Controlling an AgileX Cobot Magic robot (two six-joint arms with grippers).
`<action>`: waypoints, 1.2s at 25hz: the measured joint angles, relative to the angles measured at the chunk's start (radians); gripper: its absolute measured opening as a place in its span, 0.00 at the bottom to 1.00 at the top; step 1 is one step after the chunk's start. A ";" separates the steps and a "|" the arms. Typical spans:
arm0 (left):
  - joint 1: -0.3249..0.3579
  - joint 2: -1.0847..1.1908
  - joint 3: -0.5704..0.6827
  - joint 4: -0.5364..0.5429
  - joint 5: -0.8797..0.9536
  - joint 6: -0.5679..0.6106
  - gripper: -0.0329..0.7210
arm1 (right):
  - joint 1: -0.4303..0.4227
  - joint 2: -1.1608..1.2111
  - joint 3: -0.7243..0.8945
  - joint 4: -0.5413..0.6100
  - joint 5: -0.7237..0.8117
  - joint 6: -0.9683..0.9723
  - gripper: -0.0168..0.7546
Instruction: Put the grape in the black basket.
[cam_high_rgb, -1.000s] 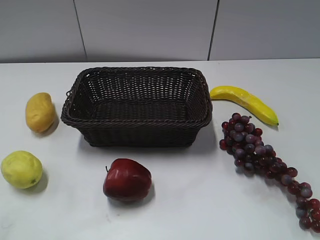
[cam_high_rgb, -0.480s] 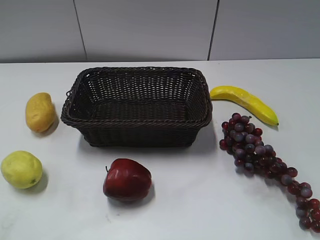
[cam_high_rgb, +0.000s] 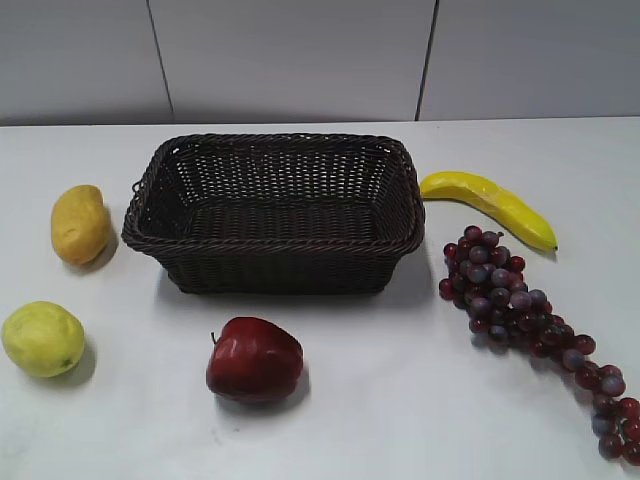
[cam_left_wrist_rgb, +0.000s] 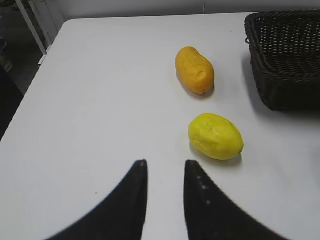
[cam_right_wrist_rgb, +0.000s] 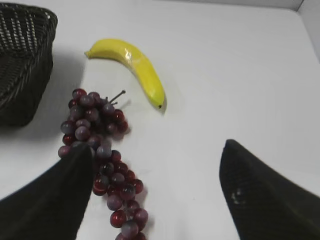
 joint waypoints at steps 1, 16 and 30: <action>0.000 0.000 0.000 0.000 0.000 0.000 0.35 | 0.000 0.057 0.000 0.012 -0.008 0.000 0.80; 0.000 0.000 0.000 0.000 0.000 0.000 0.35 | 0.064 0.708 -0.176 0.319 -0.025 -0.217 0.85; 0.000 0.000 0.000 0.000 0.000 0.000 0.35 | 0.116 1.082 -0.401 0.307 -0.051 -0.224 0.85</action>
